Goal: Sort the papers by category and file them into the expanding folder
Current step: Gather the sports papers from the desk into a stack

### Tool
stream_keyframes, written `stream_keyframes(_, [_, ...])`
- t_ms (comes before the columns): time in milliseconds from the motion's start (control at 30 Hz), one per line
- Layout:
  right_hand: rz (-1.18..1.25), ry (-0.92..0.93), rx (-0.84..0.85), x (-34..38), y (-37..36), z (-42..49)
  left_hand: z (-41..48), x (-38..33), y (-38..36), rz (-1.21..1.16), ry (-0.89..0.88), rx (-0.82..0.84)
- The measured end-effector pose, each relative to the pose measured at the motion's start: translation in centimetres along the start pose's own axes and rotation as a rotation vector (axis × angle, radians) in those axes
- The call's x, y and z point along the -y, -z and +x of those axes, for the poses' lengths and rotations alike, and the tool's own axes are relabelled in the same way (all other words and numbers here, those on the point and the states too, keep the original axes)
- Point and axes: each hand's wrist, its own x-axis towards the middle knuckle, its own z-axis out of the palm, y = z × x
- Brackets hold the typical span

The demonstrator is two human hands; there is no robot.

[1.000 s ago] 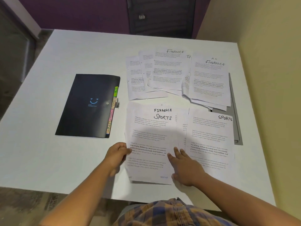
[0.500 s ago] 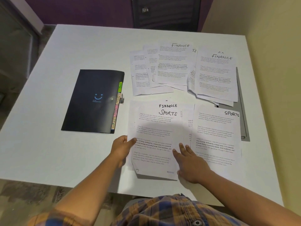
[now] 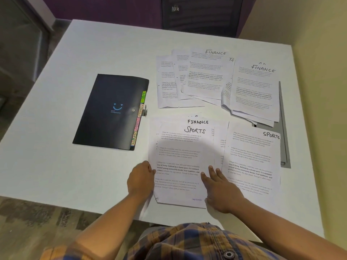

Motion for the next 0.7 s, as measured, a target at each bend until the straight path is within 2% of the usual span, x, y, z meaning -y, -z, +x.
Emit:
stream_keyframes(67, [-0.007, -0.001, 0.001, 0.0, 0.0, -0.1, -0.4, -0.2, -0.3, 0.036, 0.034, 0.042])
stream_keyframes(267, [0.007, -0.004, 0.01, 0.1, 0.2, -0.1, -1.3, 0.6, -1.2, -0.1, 0.05, 0.11])
stream_keyframes(367, [0.008, -0.002, 0.018, 0.1, 0.4, 0.0, -2.1, 1.6, -1.2, -0.132, 0.032, 0.189])
stream_keyframes(500, [0.003, 0.001, 0.026, 0.1, 0.6, -0.1, -2.4, 2.7, -0.8, -0.198, 0.106, 0.314])
stream_keyframes(600, [0.002, -0.004, 0.032, 0.0, 0.4, 0.0, -2.3, 3.3, -0.6, -0.375, 0.177, 0.394])
stream_keyframes(700, [0.01, 0.01, 0.058, -0.2, 0.3, 0.2, -2.7, 3.2, 0.1, -0.505, 0.187, 0.336])
